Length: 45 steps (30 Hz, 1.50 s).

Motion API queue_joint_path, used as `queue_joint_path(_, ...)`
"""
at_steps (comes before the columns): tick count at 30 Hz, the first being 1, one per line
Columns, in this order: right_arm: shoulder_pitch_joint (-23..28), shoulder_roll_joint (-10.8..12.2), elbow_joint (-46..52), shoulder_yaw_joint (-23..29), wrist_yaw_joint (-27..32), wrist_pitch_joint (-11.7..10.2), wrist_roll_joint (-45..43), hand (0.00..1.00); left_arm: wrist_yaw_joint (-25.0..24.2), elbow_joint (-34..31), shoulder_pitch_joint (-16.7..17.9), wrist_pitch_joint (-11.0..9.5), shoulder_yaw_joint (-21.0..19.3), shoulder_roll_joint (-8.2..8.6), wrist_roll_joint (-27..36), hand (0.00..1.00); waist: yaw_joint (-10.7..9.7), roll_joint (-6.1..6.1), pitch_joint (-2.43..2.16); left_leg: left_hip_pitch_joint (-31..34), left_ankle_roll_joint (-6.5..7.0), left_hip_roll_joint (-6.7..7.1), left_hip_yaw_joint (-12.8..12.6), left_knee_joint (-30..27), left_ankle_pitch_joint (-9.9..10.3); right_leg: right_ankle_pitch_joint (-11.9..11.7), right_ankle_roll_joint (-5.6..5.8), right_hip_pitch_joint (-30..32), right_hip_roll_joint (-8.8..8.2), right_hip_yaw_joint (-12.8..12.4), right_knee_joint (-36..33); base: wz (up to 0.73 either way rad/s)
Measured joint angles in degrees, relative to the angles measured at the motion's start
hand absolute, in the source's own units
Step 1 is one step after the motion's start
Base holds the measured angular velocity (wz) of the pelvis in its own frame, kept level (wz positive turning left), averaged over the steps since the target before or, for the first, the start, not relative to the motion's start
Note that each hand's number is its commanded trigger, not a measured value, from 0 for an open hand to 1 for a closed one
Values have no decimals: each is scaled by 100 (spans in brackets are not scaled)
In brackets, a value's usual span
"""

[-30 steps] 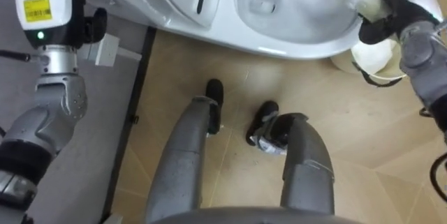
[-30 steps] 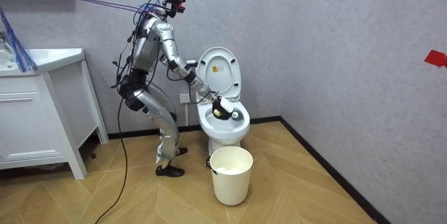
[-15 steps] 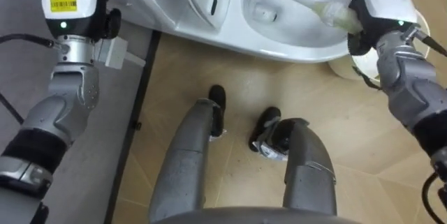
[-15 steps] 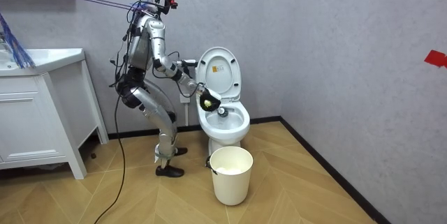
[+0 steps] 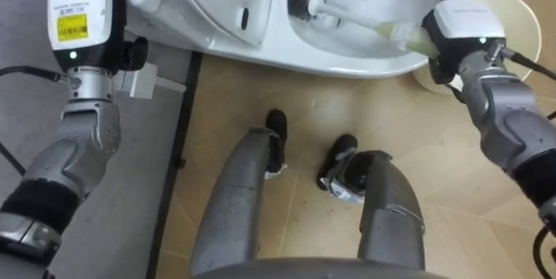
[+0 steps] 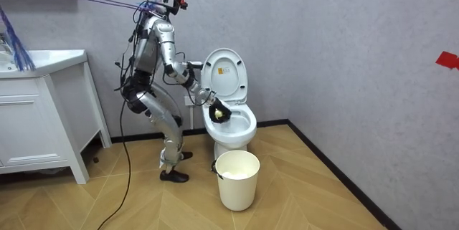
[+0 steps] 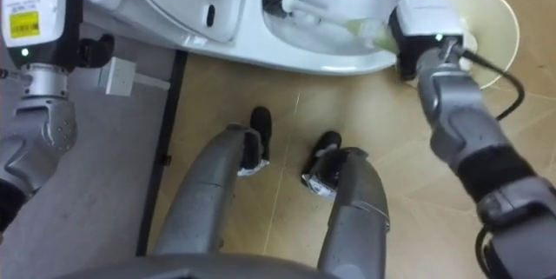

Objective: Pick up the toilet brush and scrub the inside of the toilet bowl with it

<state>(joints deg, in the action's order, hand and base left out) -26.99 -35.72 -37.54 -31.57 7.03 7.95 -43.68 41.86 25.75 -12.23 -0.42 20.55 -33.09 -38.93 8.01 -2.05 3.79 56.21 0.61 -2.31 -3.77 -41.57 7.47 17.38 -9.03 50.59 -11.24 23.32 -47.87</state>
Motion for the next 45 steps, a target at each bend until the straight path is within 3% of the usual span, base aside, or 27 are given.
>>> queue_joint_path(1,-195,-57,-366,-59,102,-158,70,100,14,-1,-43,-40,-1,-31,-44,0,15,107,20,-1,4,14,-26,-9,-2,36,0,38,-38,-35,-73,13)
queue_joint_path(4,-530,-117,-841,-61,172,-330,37,100,19,-7,-88,-121,-34,-133,-184,0,11,376,14,11,2,21,-46,1,-2,60,1,74,-57,-45,-96,1)
queue_joint_path(7,-614,-314,-907,-62,182,-361,18,100,-30,-50,-110,-204,-22,-134,-236,0,19,477,11,-55,35,8,-28,-6,24,60,51,-36,-55,-34,-76,2)
queue_joint_path(11,-477,-309,-975,-100,153,-438,172,100,-376,-7,-167,-296,32,-132,-225,0,41,475,12,-301,68,42,16,43,44,62,146,-337,-57,29,45,3)
queue_joint_path(13,-174,-212,-1105,-98,49,-545,327,100,-646,0,-198,-308,119,-104,-186,0,109,446,11,-535,82,96,82,113,54,76,255,-612,-12,47,182,10)
queue_joint_path(15,19,-170,-1136,-96,-110,-542,365,100,-828,4,-192,-318,142,-90,-169,0,156,421,20,-683,87,121,82,200,53,80,295,-748,-27,47,248,2)
queue_joint_path(18,176,-22,-1420,-84,-275,-555,590,100,-1064,7,-90,-319,132,20,-167,0,187,343,5,-899,101,212,56,314,55,97,341,-919,-99,43,278,0)
queue_joint_path(21,476,53,-1536,9,-346,-591,907,100,-1188,-13,120,-332,82,112,-169,0,216,274,-26,-1095,125,209,-8,425,75,109,348,-1091,-103,20,361,1)
queue_joint_path(23,701,85,-1568,237,-354,-687,919,100,-1244,-30,284,-380,-119,260,-229,0,238,251,-46,-1215,140,209,-28,500,71,101,338,-1199,-87,10,432,-2)
queue_joint_path(27,1207,128,-1583,688,-351,-743,998,100,-1362,-35,763,-378,-389,505,-330,0,222,227,-103,-1677,118,209,-62,709,106,122,371,-1650,-43,15,657,-1)
queue_joint_path(30,1617,233,-1587,1049,-359,-737,1008,100,-1475,-35,1247,-378,-535,527,-323,0,158,242,-217,-2131,84,206,-41,908,147,144,417,-2144,33,59,941,3)
queue_joint_path(32,1840,355,-1599,1376,-378,-736,1002,100,-1501,-28,1611,-384,-722,584,-334,0,145,268,-247,-2451,57,188,-46,1032,180,138,447,-2460,100,50,1136,-6)
queue_joint_path(33,2016,442,-1595,1627,-414,-732,997,100,-1521,-30,1860,-384,-892,671,-333,0,143,288,-273,-2675,40,181,-41,1134,192,133,466,-2695,143,53,1281,0)
queue_joint_path(34,2208,492,-1563,1798,-440,-710,988,100,-1579,-27,2117,-354,-1074,773,-325,0,136,310,-327,-2867,22,179,-30,1235,208,133,493,-2901,178,73,1426,0)
queue_joint_path(41,3224,844,-1034,2647,-580,-667,965,100,-1898,-63,3483,-242,-1637,1078,-96,0,-1,347,-361,-3737,-11,173,84,1449,278,130,627,-4068,336,336,2126,16)
queue_joint_path(44,3702,1087,-831,2839,-530,-671,999,100,-2007,-63,3930,-227,-1967,1363,77,0,46,406,-366,-4114,-11,174,67,1648,285,137,710,-4471,389,369,2399,16)
queue_joint_path(45,3806,1220,-828,2868,-528,-668,995,100,-2012,-102,4094,-227,-2191,1527,185,0,64,423,-371,-4239,-25,166,75,1679,329,130,730,-4634,438,391,2520,12)
